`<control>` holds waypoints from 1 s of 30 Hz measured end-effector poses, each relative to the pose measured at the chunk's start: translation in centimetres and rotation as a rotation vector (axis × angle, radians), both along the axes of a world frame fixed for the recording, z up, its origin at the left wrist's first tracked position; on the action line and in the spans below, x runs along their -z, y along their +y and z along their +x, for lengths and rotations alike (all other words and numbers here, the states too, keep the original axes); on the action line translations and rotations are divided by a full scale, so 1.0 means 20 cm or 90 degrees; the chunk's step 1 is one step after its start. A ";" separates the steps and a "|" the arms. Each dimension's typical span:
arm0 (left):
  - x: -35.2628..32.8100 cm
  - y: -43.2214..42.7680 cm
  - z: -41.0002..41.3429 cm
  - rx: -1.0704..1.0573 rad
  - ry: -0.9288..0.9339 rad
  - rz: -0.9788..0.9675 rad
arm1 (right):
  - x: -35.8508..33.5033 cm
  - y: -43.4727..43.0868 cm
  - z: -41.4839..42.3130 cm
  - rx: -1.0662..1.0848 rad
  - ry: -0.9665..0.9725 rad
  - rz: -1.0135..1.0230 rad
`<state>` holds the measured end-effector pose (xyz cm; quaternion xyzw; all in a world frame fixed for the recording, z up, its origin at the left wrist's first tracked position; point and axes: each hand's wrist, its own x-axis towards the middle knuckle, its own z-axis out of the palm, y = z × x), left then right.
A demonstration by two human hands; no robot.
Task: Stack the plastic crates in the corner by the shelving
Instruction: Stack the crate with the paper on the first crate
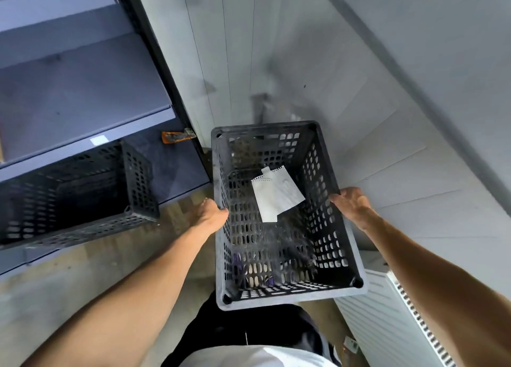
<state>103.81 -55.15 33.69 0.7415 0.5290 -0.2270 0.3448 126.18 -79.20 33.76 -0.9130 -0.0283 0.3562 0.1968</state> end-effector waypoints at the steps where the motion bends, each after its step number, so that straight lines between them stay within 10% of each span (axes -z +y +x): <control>1: 0.02 0.01 0.02 0.000 0.002 0.002 | 0.01 0.02 0.02 -0.006 0.001 -0.002; 30: 0.58 -0.43 0.21 -0.243 0.051 -0.054 | 0.63 0.11 0.67 -0.279 -0.036 0.033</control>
